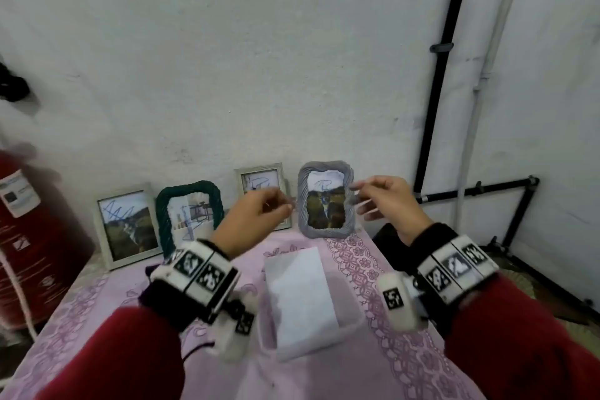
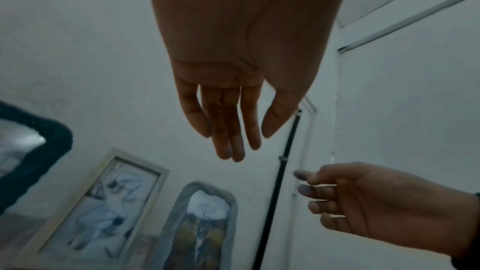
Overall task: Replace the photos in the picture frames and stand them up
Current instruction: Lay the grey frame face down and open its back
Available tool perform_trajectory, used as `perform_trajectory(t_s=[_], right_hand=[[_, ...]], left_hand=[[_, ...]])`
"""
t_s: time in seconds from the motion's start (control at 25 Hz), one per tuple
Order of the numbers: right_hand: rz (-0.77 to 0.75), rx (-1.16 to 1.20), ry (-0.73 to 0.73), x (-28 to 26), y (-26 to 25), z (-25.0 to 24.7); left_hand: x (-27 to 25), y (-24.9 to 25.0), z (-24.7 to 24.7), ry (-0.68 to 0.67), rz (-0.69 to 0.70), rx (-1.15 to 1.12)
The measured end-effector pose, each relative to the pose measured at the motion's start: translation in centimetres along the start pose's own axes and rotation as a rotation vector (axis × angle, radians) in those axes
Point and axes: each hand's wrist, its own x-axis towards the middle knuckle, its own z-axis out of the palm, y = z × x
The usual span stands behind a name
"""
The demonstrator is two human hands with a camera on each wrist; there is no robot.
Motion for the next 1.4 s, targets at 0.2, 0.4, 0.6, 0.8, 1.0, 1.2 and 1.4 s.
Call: perform_trajectory(t_s=[0.2,0.4,0.6,0.8,1.0,1.2,1.4], right_hand=[[0.161,0.016,0.160,7.9,2.8,-0.8],[0.236,-0.188,0.169,12.7,6.9,-0.2],[0.202,-0.271,0.103,14.3,9.5,0.9],[0.150,-0.315,0.192,14.4,10.2,1.8],[0.140,-0.222,0.156,13.2,8.4,1.7],[0.057,-0.048,0.081,10.5,4.0,0.9],[-0.078,0.041,0.021,6.6,0.3,1.5]], left_hand=[[9.4,-4.1,2.1,-0.023,-0.238,-0.112],[14.5,-8.5,5.3,-0.134,-0.317,-0.103],[16.6,-11.2,7.4,-0.260,-0.332,-0.083],[16.9,-12.2,7.8,-0.308,-0.314,-0.113],[15.5,-11.7,6.8,-0.152,-0.231,-0.214],[12.9,-9.0,4.0,0.027,-0.078,-0.398],[8.4,-6.4,1.2,0.169,0.031,-0.515]])
